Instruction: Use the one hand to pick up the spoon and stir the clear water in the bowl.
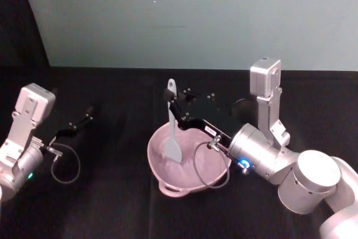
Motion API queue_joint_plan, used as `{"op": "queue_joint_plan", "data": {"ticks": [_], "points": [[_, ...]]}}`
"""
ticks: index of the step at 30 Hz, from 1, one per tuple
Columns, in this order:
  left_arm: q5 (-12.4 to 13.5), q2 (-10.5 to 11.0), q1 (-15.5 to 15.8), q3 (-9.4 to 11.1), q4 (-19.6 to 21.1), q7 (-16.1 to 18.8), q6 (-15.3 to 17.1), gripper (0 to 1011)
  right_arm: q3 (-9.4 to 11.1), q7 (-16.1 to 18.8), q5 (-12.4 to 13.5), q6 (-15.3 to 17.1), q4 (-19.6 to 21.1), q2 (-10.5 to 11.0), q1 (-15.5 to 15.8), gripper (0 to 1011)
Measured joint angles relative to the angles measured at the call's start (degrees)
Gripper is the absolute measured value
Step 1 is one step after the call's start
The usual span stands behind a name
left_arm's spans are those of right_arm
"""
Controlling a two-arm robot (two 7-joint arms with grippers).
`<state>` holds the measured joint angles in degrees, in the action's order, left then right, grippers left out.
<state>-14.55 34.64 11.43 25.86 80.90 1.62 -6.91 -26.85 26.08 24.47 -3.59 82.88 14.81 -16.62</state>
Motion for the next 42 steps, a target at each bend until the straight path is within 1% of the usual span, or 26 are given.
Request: {"op": "queue_joint_plan", "data": {"ticks": [4,7,13,14,17,20,25,29,33,36,37,42], "points": [[0.0,0.0,0.0,0.0,0.0,0.0,0.0,1005,0.5,-0.2,-0.2,-0.4,-1.5,-0.1,-1.1,127],[0.0,0.0,0.0,0.0,0.0,0.0,0.0,1005,1.4,-0.7,-0.6,-0.8,-2.8,0.0,-1.9,127],[0.0,0.0,0.0,0.0,0.0,0.0,0.0,1005,2.9,-1.5,-0.9,-0.9,-3.2,0.9,-2.2,127],[0.0,0.0,0.0,0.0,0.0,0.0,0.0,1005,3.5,-1.7,-0.9,-0.9,-3.0,1.2,-2.0,127],[0.0,0.0,0.0,0.0,0.0,0.0,0.0,1005,4.1,-1.8,-0.9,-0.9,-2.4,1.7,-1.5,127],[0.0,0.0,0.0,0.0,0.0,0.0,0.0,1005,4.5,-2.0,-0.8,-0.8,-1.9,2.1,-1.0,127],[0.0,0.0,0.0,0.0,0.0,0.0,0.0,1005,5.1,-2.0,-0.6,-0.2,0.4,3.1,0.9,127],[0.0,0.0,0.0,0.0,0.0,0.0,0.0,1005,4.8,-1.7,-0.4,0.5,2.5,3.7,2.5,127],[0.0,0.0,0.0,0.0,0.0,0.0,0.0,1005,3.6,-1.0,-0.1,1.2,4.6,3.9,4.0,127],[0.0,0.0,0.0,0.0,0.0,0.0,0.0,1005,2.8,-0.7,-0.1,1.4,5.3,3.8,4.5,127],[0.0,0.0,0.0,0.0,0.0,0.0,0.0,1005,2.2,-0.5,-0.1,1.5,5.6,3.6,4.6,127],[0.0,0.0,0.0,0.0,0.0,0.0,0.0,1005,1.0,-0.2,-0.1,1.6,5.7,2.9,4.4,127]]}}
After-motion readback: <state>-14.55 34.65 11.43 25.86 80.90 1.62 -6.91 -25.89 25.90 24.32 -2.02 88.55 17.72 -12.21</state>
